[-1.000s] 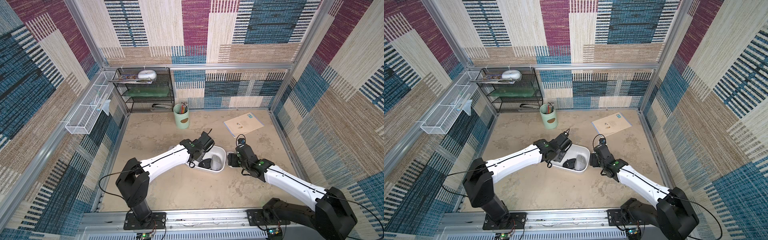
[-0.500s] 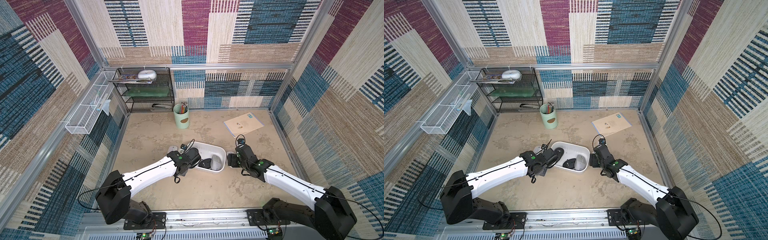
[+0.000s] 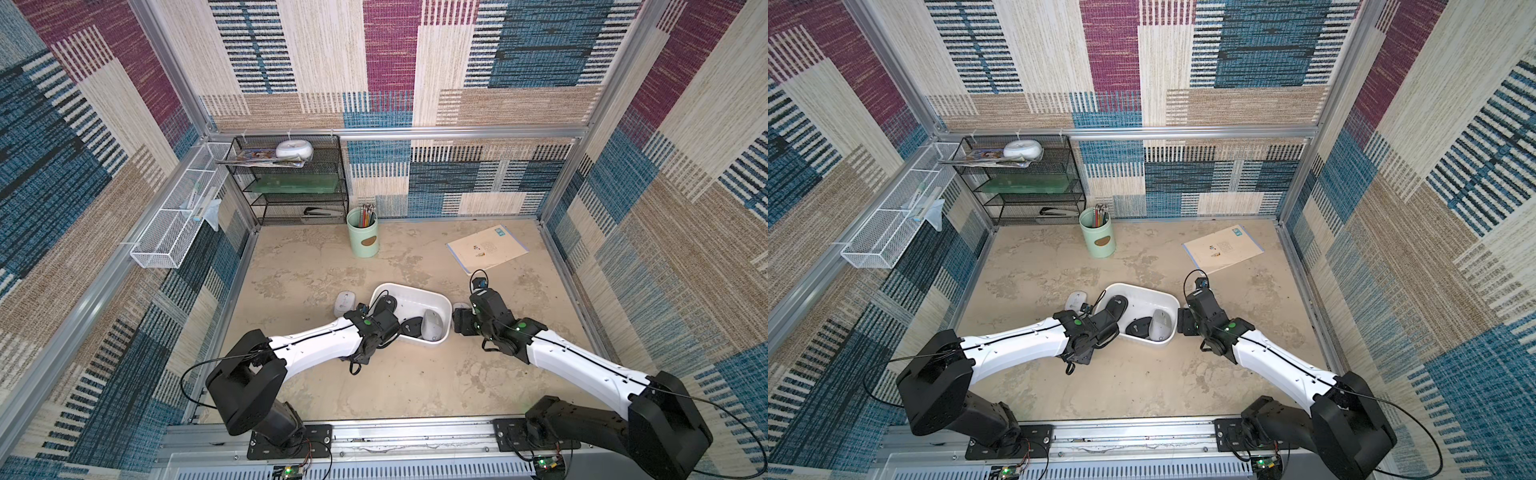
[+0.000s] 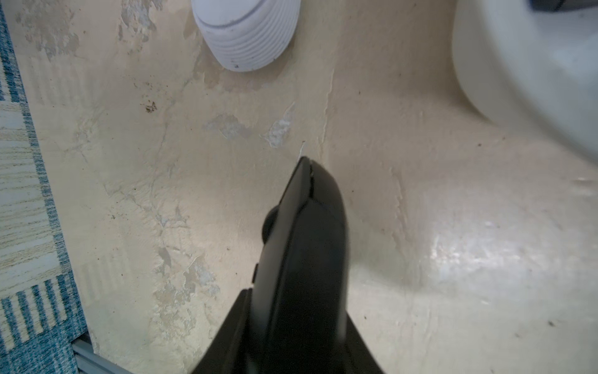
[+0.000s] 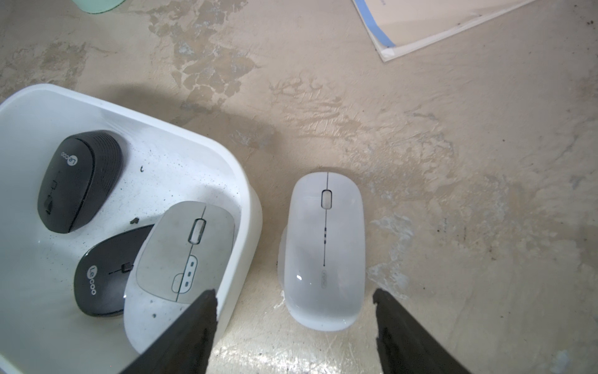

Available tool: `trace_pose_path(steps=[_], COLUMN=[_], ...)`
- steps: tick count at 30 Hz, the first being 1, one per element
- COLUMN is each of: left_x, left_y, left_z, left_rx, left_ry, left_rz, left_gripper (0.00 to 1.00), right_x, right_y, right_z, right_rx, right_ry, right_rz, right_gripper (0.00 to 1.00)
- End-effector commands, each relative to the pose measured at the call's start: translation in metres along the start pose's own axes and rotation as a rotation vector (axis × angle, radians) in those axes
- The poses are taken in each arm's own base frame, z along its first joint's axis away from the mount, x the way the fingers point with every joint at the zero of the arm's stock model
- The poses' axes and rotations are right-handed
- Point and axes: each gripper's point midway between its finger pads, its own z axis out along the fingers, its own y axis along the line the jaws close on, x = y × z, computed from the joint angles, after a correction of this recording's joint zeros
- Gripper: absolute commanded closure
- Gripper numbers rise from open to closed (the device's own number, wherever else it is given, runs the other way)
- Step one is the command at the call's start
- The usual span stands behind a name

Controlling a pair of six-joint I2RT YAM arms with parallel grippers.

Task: Take out the mouse from the storage box
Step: Place the mouse at the center of the board.

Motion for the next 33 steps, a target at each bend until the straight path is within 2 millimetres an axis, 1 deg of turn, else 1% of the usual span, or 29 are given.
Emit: trace_pose_path(steps=[1, 6, 12, 15, 16, 22, 27, 31, 33], left_x=[0.000, 0.001, 0.001, 0.002, 0.003, 0.001, 0.000, -0.002, -0.005], left_y=[-0.005, -0.009, -0.018, -0.025, -0.027, -0.037, -0.049, -0.053, -0.053], left_z=[0.004, 0.006, 0.006, 0.003, 0.001, -0.010, -0.020, -0.027, -0.035], left_rx=[0.006, 0.011, 0.038, 0.066, 0.076, 0.134, 0.205, 0.254, 0.292], left_ry=[0.005, 0.006, 0.009, 0.005, 0.004, -0.018, -0.041, -0.058, -0.084], left_rz=[0.002, 0.012, 0.023, 0.038, 0.041, 0.044, 0.053, 0.044, 0.035], left_gripper=[0.74, 0.63, 0.52, 0.40, 0.38, 0.32, 0.24, 0.20, 0.18], right_x=[-0.004, -0.005, -0.006, -0.006, -0.006, -0.008, -0.008, -0.011, -0.013], right_y=[0.002, 0.003, 0.003, 0.002, 0.002, 0.002, 0.001, 0.001, 0.001], right_z=[-0.002, -0.003, -0.003, -0.004, -0.004, -0.005, -0.005, -0.007, -0.008], right_rx=[-0.004, -0.004, -0.003, -0.001, 0.001, 0.002, 0.008, 0.010, 0.012], right_ry=[-0.011, -0.011, -0.015, -0.016, -0.016, -0.021, -0.022, -0.027, -0.029], right_rz=[0.001, 0.000, 0.002, 0.000, 0.000, 0.000, -0.003, -0.002, -0.003], right_gripper=[0.21, 0.21, 0.21, 0.21, 0.21, 0.21, 0.21, 0.21, 0.21])
